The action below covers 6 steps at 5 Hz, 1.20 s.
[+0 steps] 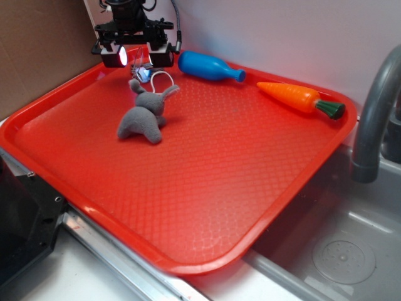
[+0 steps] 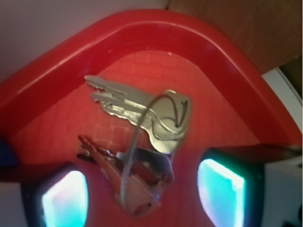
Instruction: Grab the silver keys.
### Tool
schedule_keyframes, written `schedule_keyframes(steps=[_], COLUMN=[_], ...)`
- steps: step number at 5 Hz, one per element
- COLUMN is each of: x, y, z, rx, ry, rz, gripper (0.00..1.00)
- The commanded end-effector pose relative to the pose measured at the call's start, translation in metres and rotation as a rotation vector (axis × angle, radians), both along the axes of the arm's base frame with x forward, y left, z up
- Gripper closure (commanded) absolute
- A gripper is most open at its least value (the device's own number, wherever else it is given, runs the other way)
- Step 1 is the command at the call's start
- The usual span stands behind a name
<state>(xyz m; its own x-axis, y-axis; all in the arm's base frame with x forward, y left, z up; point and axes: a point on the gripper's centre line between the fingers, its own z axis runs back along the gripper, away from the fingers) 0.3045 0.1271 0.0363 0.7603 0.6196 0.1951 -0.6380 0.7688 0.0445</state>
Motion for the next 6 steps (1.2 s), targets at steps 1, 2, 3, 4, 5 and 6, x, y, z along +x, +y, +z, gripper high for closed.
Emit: schedule_keyframes(steps=[1,2,3,4,5,6], x=[0.007,0.006,0.007,0.006,0.005,-0.001], y=[0.046,0.056,0.052,0.047,0.045,0.043], z=[0.004,-0.002,-0.005,-0.003,-0.003,0.002], rx=[0.069,0.074,0.08,0.082,0.082,0.054], ry=[-0.022,-0.012,-0.01,-0.008,0.0,0.027], rz=[0.037,0.047,0.043,0.036,0.031,0.003], gripper=[0.0,0.0,1.0,1.0,1.0,1.0])
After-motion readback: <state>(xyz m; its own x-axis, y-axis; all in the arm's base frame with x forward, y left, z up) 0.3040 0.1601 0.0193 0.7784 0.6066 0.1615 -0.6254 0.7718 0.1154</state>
